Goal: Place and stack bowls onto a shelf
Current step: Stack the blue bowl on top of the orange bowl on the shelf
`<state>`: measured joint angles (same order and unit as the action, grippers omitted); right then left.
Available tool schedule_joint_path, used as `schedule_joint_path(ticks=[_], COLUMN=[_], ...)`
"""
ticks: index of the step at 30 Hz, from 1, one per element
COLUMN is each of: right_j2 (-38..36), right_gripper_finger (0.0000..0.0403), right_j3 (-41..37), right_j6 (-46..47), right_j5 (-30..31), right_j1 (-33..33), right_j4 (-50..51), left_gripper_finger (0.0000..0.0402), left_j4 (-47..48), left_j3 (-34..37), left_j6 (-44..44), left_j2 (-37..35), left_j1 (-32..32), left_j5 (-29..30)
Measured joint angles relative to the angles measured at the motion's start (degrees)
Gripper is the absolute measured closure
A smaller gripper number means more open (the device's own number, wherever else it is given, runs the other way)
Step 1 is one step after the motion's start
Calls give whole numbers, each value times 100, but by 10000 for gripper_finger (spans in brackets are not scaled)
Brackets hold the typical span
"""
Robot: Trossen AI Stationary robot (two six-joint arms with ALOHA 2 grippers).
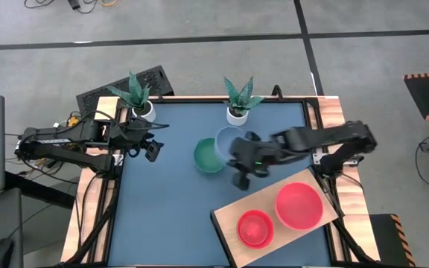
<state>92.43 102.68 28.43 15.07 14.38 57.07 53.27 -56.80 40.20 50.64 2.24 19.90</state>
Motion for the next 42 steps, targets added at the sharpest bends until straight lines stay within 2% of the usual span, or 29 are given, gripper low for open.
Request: schedule_joint_path(ticks=[4,9,14,17,24,29,36,42], right_j2=[-754,-1502,-1973,-2089,-2077,-1807,-1203,-878], right_gripper_finger=[375,375,374,374,374,374,364,344], right_j3=[0,2,-1,2,-1,-1,-2,-4], right_j6=[744,2227,4025,4633,4722,4371,3774,3843], right_j5=[18,-15,-11,61,16,-50,-483,-809], right_j1=[784,2015,3104,3551,3764,3762,3761,3717], right_j4=[491,1553,2196,2438,2412,2444,2614,2680], left_gripper_finger=[132,132,132,132,132,132,132,132], left_j4=[1,1,1,1,1,-1,-1,-4], left_j3=[0,0,0,0,0,0,0,0], left_j6=[-96,-102,-245,-247,-208,-99,-13,9], left_j2=[1,0,0,1,1,1,1,1], left_j1=[0,-2,-1,0,-1,-2,-2,0], left_j5=[0,-1,-11,-7,-2,95,195,197])
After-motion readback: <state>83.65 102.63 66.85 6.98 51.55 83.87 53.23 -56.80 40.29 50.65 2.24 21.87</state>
